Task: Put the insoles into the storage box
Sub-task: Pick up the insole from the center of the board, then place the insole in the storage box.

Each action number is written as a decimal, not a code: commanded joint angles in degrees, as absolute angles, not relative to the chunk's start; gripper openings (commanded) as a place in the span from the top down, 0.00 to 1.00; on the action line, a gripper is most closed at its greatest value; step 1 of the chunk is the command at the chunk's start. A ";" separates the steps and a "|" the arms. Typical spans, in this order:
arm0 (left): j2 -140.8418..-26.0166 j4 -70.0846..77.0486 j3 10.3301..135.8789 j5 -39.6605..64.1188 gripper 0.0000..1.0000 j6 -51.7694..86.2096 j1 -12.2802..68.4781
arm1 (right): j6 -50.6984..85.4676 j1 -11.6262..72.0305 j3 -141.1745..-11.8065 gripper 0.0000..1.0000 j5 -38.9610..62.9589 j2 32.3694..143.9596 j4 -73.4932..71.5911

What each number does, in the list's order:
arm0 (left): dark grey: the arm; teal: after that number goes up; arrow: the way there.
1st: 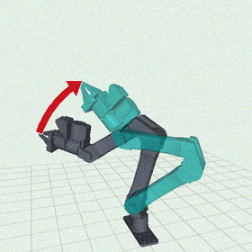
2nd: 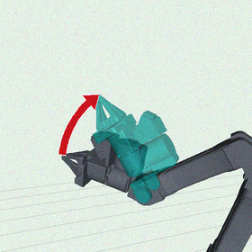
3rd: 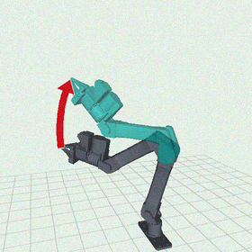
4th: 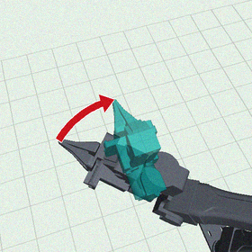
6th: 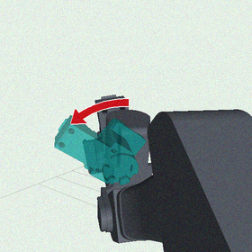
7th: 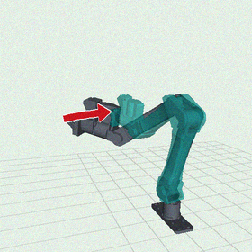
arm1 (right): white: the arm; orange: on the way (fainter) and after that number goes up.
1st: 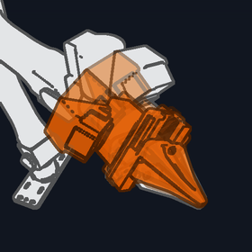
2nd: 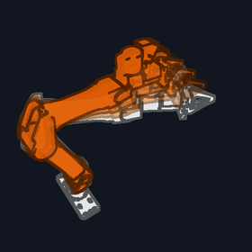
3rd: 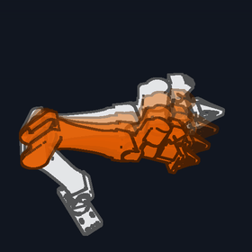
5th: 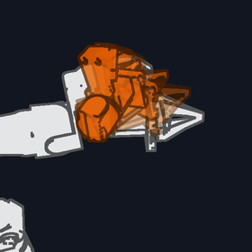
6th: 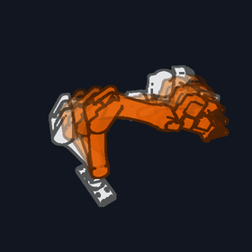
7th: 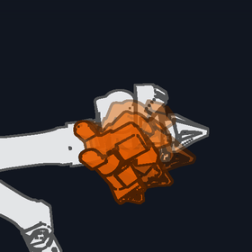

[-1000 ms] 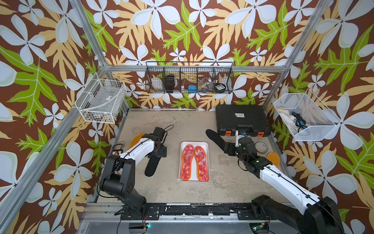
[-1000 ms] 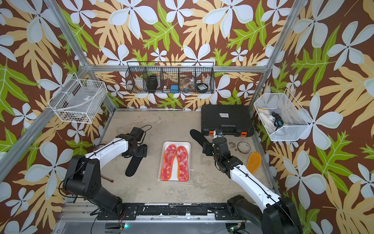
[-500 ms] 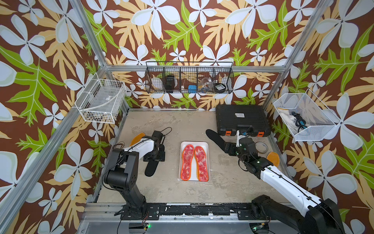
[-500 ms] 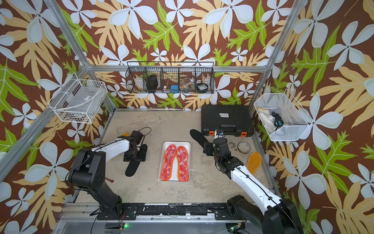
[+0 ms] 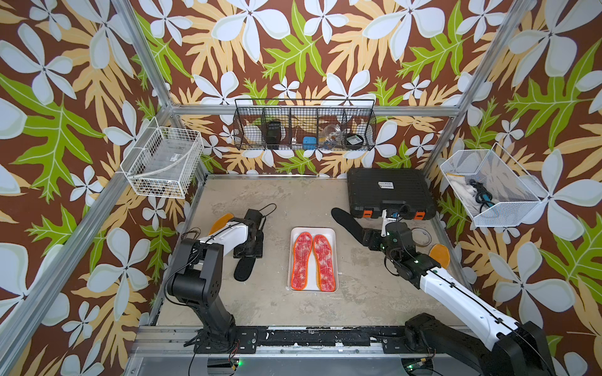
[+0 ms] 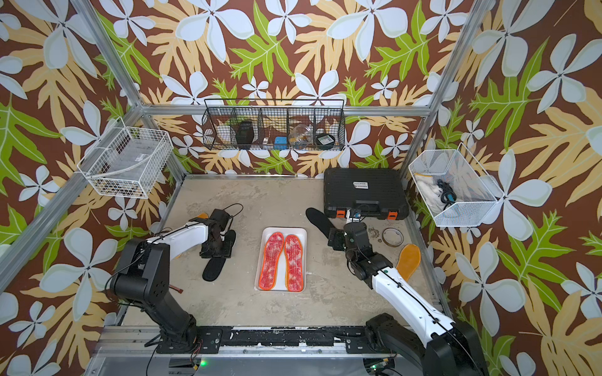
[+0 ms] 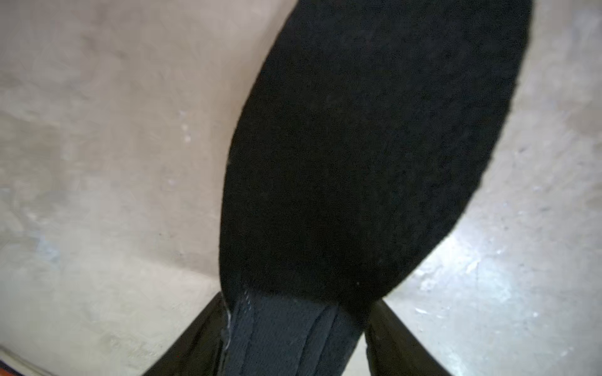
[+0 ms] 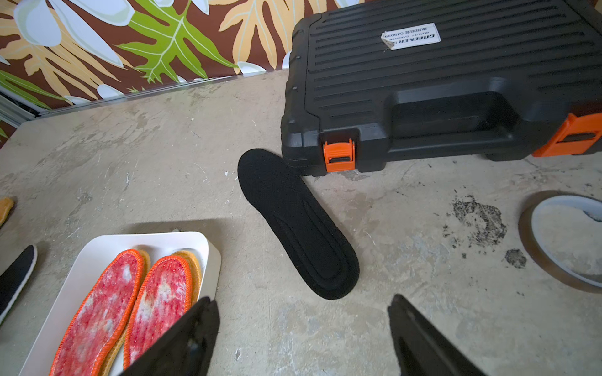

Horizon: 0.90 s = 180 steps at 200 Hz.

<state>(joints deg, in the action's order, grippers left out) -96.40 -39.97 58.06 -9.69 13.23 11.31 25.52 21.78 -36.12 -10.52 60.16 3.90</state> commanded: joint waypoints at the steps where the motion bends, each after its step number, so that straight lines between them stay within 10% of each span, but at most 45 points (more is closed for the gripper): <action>1: -94.65 -39.88 59.16 -12.47 0.33 14.31 11.24 | 26.02 21.88 -36.54 0.15 -11.13 60.26 2.66; 79: -88.75 -43.16 64.76 -11.06 0.34 18.33 13.05 | 26.10 21.82 -36.62 0.15 -11.00 61.39 2.35; 180: -87.28 -39.49 69.45 -8.59 0.32 38.54 37.31 | 27.20 23.08 -39.78 0.16 -5.37 64.24 4.41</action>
